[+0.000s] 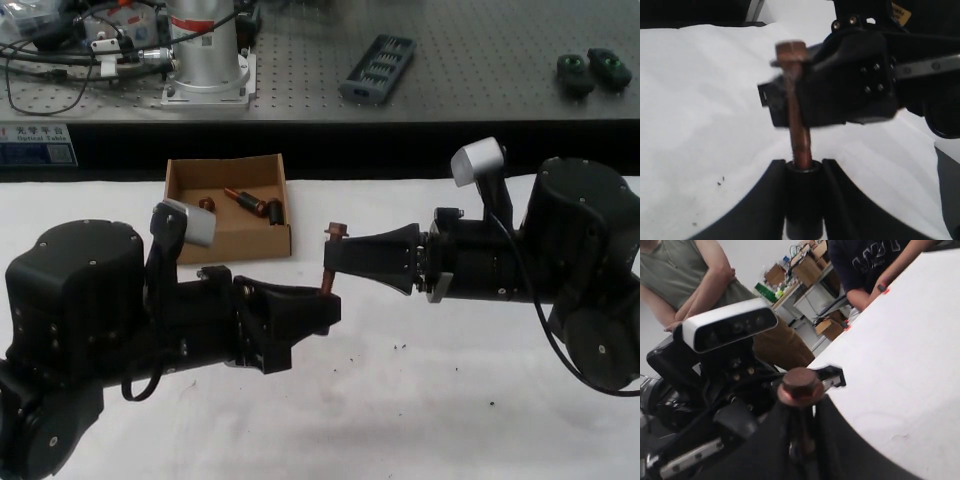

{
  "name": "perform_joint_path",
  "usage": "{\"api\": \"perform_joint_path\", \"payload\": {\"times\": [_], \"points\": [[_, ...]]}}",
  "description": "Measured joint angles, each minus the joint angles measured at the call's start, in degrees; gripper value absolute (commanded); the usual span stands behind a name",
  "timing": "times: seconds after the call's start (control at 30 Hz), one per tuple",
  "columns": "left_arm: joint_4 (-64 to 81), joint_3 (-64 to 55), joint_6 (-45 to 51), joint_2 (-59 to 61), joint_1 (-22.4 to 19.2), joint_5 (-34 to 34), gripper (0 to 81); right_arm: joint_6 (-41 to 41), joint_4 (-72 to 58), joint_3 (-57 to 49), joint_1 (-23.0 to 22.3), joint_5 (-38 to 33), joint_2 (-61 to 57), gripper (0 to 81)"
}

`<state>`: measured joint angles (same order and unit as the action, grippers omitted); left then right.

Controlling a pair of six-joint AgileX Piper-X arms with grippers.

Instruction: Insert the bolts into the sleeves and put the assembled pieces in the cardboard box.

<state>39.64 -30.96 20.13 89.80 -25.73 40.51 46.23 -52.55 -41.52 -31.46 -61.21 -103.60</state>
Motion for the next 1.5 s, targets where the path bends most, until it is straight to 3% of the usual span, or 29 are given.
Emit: {"api": "perform_joint_path", "payload": {"times": [0.07,0.1,0.27,0.57,0.67,0.73,0.87,0.9,1.5], "points": [[0.9,-0.5,0.0,0.0,0.2,-1.3,0.6,2.4,-0.2,-0.2,0.0,0.3,0.0,45.2],[1.3,-0.5,0.0,0.1,0.2,-2.0,0.6,4.7,0.0,-0.1,-0.1,1.2,0.2,45.7],[4.2,-1.3,-0.2,0.1,0.6,-4.4,0.6,7.2,1.3,0.5,-0.7,2.2,0.0,37.9],[5.9,-1.8,-0.2,0.0,1.2,-7.1,0.6,10.8,-3.1,0.6,-0.1,7.1,0.0,37.7],[6.0,-2.4,-0.2,0.0,4.3,-9.7,0.6,10.8,0.2,1.3,0.1,9.4,0.0,37.0],[1.5,-6.4,-1.6,0.4,8.2,-10.5,0.6,10.8,2.5,2.3,0.2,10.5,0.0,31.0],[-9.8,-15.4,-8.5,1.9,11.6,-11.0,0.6,12.2,4.6,4.6,0.0,10.9,0.0,0.8],[-12.8,-18.2,-10.5,2.9,12.4,-11.1,0.6,12.4,4.7,5.0,-0.3,10.4,0.0,4.5],[-38.0,-48.2,-24.9,28.1,14.4,-12.1,0.6,20.4,-12.6,5.5,-1.9,-1.2,0.0,4.5]]}}
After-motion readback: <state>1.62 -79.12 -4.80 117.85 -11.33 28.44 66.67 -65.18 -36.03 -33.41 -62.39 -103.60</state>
